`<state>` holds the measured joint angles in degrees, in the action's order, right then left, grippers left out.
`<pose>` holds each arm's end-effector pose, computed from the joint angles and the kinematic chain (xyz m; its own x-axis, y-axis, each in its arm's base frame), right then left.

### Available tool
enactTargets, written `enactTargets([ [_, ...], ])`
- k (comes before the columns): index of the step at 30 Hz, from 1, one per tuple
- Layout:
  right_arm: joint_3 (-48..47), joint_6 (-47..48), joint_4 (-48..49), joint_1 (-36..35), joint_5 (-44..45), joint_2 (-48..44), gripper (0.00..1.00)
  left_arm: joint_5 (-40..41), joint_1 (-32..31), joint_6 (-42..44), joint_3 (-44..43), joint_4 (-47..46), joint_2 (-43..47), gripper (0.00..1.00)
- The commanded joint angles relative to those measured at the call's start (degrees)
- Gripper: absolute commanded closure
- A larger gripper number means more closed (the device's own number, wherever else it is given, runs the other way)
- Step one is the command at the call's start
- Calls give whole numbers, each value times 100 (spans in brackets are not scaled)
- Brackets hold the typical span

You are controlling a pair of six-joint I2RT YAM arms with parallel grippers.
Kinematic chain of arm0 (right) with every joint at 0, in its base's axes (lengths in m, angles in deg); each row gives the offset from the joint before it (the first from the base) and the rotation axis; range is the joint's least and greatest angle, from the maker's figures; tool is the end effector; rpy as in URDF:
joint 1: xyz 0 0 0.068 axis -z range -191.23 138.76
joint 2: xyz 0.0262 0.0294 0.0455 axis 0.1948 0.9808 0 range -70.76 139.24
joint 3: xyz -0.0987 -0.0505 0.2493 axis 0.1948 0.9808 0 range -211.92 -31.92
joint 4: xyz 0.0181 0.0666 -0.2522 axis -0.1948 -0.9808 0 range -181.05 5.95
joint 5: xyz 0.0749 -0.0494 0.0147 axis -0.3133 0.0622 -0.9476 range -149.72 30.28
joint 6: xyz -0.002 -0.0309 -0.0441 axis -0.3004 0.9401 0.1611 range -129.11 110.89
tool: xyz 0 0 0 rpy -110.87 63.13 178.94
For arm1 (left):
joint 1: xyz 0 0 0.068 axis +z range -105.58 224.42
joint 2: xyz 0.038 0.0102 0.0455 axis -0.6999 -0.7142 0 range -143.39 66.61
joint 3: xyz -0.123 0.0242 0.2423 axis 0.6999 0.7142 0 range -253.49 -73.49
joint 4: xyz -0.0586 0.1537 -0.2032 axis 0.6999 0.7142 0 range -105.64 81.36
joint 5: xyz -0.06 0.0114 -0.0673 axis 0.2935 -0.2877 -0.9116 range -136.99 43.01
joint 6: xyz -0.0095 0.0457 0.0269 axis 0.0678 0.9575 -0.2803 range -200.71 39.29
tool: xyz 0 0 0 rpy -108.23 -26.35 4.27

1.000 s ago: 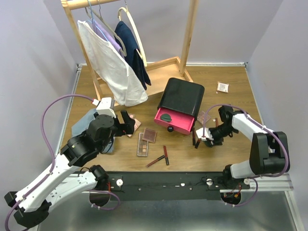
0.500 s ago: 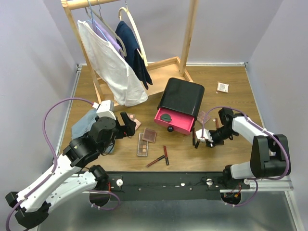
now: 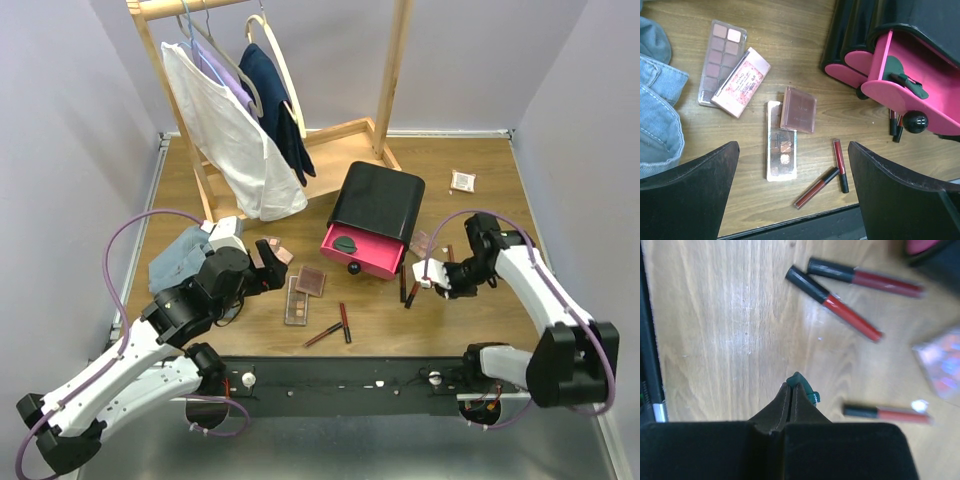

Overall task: Organize the makeup
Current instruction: Pick up the makeup tool from the center of the board, then place the makeup tool in the drawer.

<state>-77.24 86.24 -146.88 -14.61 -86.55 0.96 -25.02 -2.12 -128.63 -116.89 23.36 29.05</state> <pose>0.1835 0.0271 0.2033 0.1514 -0.8810 -0.4482 -0.9884 -0.1416 -0.0554 0.1045 -0.0910 0.3006 -0.5917 -0.3763 -0.7130 0.0274 0.8745 -0.4843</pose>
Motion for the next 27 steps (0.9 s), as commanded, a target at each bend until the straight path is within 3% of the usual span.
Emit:
enactTargets([
  [1, -539, 238, -915, -5, -655, -825, 99, -9, 40, -112, 24, 11, 153, 1],
  [6, -1188, 826, -1644, -101, -1306, -1125, 99, -62, 49, -156, 103, -7, 135, 1],
  [16, -2208, 704, -1663, -778, -2150, -1056, 100, -123, 49, -305, 270, -77, 144, 1],
  [27, -3175, -1157, -275, -2535, -2072, -485, 100, -150, 58, -464, 297, -15, 267, 1],
])
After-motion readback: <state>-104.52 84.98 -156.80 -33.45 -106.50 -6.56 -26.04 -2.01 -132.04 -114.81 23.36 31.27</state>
